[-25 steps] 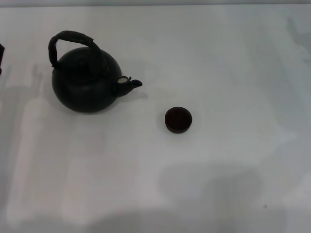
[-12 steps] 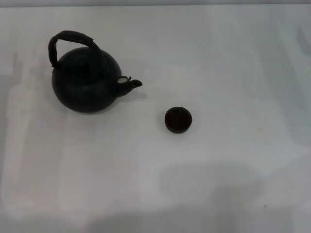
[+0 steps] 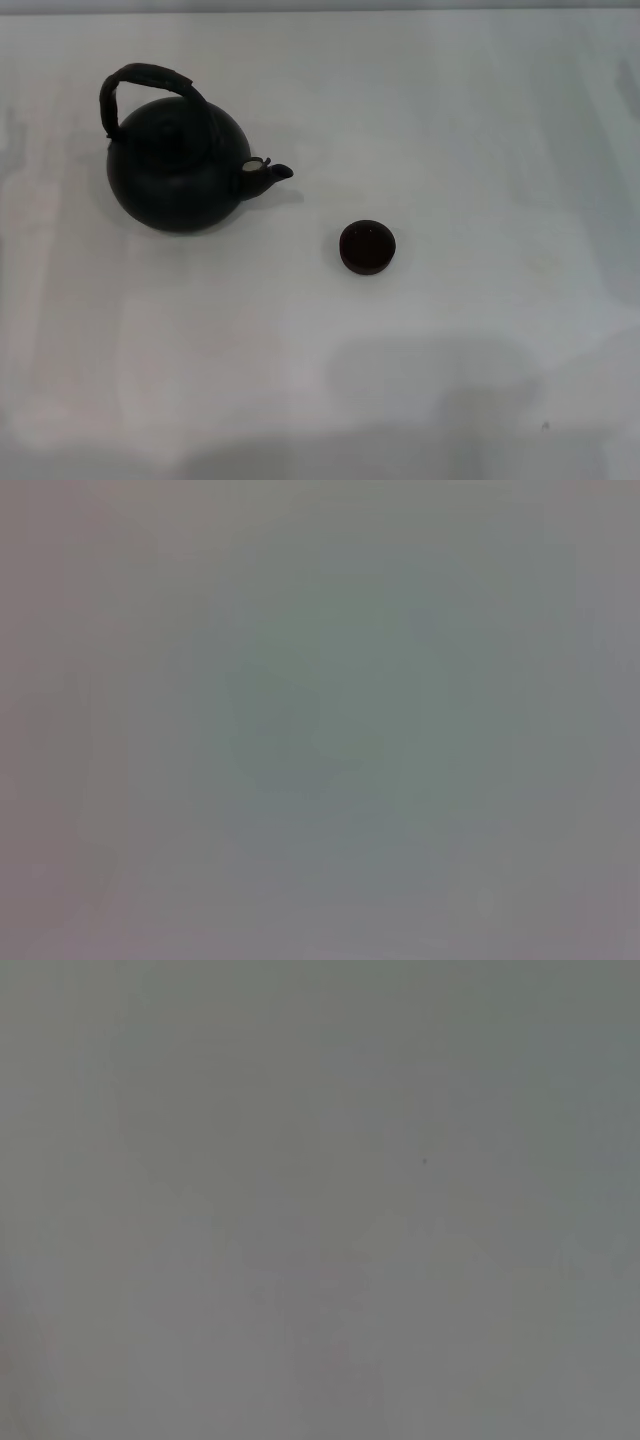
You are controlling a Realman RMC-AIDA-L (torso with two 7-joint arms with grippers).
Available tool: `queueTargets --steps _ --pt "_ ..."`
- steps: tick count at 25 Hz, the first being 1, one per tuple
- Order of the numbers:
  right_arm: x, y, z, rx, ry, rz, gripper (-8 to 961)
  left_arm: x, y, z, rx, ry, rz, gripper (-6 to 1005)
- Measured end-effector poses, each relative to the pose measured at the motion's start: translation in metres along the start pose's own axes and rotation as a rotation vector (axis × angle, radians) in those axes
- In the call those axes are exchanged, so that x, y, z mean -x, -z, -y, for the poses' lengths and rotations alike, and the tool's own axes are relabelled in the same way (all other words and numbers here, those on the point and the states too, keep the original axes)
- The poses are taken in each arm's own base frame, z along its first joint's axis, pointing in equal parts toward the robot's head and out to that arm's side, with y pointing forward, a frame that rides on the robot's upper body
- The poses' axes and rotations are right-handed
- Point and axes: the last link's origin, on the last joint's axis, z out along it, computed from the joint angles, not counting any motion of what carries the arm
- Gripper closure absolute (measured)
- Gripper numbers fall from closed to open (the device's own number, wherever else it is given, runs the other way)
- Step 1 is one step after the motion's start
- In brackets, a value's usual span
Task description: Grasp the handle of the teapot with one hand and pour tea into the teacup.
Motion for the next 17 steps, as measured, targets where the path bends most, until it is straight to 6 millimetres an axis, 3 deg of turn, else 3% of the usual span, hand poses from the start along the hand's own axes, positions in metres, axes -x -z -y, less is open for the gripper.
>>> queueTargets --steps 17 --pt "0.0031 -0.0020 0.0031 -0.020 -0.011 0.012 108 -0.0013 -0.0057 -0.0029 0.000 0.007 -0.006 313"
